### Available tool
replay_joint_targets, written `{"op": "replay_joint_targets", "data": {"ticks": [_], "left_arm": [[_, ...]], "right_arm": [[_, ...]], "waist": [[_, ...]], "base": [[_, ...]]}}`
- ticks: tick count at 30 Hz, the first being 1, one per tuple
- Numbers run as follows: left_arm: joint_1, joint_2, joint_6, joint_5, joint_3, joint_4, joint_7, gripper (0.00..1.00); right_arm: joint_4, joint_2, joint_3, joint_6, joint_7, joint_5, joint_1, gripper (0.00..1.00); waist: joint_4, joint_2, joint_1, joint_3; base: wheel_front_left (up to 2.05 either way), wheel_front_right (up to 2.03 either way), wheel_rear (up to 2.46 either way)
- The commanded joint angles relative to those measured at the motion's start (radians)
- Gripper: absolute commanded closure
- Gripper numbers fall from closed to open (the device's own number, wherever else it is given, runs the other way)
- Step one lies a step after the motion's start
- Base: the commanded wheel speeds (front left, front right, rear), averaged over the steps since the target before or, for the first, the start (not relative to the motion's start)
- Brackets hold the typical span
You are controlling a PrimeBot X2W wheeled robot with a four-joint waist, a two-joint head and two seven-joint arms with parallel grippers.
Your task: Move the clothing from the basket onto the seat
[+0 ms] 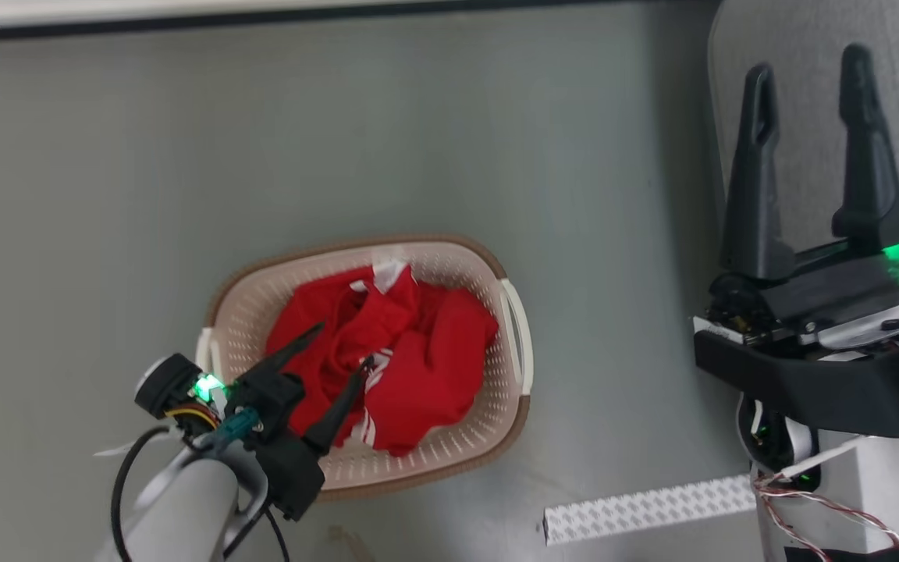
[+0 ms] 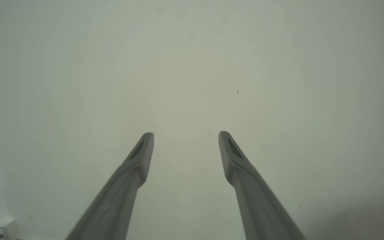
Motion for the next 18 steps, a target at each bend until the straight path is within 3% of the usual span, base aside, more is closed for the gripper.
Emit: {"op": "replay_joint_targets", "data": {"ticks": [1,8,14,18], "left_arm": [[-0.037,0.012,0.000,0.002,-0.019,0.026,-0.004,0.00],[-0.176,0.031,0.000,0.045,-0.091,0.147,-0.004,0.00],[-0.285,0.004,0.001,0.079,-0.134,0.272,-0.004,0.00],[-0.348,-0.017,0.033,0.121,-0.169,0.353,-0.004,0.00]], "right_arm": [[-0.019,0.004,0.004,0.000,-0.001,-0.007,-0.023,0.00],[-0.094,0.004,0.014,0.000,-0.001,0.019,-0.073,0.00],[-0.106,0.004,0.033,0.000,-0.001,0.046,-0.098,0.00],[-0.110,0.004,0.034,0.000,-0.001,0.061,-0.104,0.00]], "waist": [[-0.061,-0.0002,-0.0004,0.129],[-0.078,-0.0002,-0.0004,0.235],[-0.087,-0.0002,-0.0004,0.305],[-0.094,-0.0002,-0.0004,0.331]], "base": [[0.00,0.00,0.00],[0.00,0.00,0.00],[0.00,0.00,0.00],[0.00,0.00,0.00]]}}
